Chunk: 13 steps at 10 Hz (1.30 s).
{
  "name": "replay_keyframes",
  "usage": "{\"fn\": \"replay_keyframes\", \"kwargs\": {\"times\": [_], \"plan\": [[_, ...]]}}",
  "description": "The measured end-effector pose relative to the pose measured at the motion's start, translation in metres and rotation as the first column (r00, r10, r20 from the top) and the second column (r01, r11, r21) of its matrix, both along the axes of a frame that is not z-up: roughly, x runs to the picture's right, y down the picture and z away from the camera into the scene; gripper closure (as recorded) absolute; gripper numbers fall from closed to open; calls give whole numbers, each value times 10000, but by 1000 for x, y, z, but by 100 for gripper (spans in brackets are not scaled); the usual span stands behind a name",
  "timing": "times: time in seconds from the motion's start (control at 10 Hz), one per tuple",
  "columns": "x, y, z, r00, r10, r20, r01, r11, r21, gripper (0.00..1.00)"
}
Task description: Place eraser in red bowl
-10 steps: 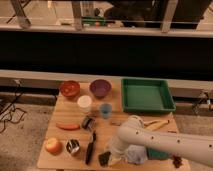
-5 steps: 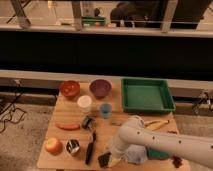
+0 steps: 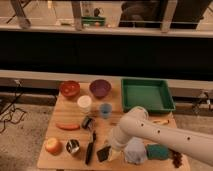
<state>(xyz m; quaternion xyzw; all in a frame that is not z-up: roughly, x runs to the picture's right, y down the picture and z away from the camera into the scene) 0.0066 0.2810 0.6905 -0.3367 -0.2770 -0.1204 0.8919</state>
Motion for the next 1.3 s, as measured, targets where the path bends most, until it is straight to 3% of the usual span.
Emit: {"fn": "replay_keyframes", "kwargs": {"times": [0.5, 1.3], "plan": [[-46, -22, 0, 9931, -536, 1038, 530, 9986, 87, 100], [-48, -22, 0, 9930, -554, 1039, 546, 9984, 111, 100]]}}
